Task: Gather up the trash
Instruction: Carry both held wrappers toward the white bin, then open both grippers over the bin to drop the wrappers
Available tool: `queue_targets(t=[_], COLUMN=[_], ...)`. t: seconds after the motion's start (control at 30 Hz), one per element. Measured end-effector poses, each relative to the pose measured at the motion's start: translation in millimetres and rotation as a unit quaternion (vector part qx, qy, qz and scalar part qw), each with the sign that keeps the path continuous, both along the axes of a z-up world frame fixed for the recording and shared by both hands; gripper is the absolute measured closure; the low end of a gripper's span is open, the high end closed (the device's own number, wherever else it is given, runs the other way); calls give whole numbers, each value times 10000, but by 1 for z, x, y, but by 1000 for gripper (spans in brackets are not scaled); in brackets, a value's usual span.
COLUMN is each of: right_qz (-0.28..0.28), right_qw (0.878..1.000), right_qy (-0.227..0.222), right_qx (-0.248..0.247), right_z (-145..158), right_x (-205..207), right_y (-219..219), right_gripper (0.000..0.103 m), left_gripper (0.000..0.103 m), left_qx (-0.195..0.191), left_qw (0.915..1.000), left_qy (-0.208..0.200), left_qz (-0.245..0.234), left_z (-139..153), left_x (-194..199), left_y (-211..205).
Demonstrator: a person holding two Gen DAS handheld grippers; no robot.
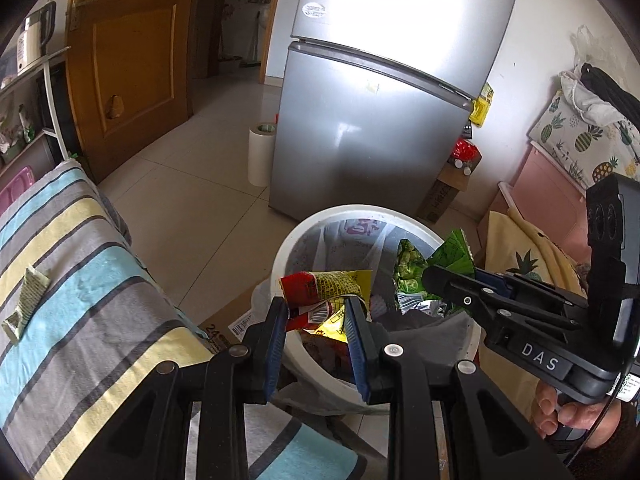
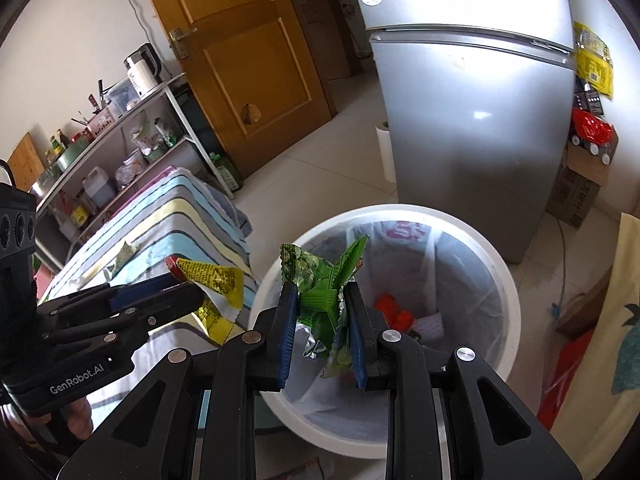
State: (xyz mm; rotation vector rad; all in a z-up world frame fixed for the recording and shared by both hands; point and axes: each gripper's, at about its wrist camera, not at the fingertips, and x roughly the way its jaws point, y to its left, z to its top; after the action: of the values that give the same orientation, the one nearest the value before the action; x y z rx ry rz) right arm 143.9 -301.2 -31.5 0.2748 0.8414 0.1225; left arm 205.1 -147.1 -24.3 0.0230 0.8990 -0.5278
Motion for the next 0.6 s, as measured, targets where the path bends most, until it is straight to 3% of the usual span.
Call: queue_targets(t=[0.5,0.6], right_qz=[-285,-285], right_qw=[9981,9978], right_qy=[528,599], right_qx=[-109,-97], right_z=[-39,-41], right_x=[6,7], right_y=[-32,-32], right_gripper=[74,71], left_gripper=[72,57], left_qx=[144,152], left_qw=[9988,9987], left_qy=[431,463], left_qz=[-195,-153], left_z=[-29,-32], left_x=[11,13], left_y=[-36,-34])
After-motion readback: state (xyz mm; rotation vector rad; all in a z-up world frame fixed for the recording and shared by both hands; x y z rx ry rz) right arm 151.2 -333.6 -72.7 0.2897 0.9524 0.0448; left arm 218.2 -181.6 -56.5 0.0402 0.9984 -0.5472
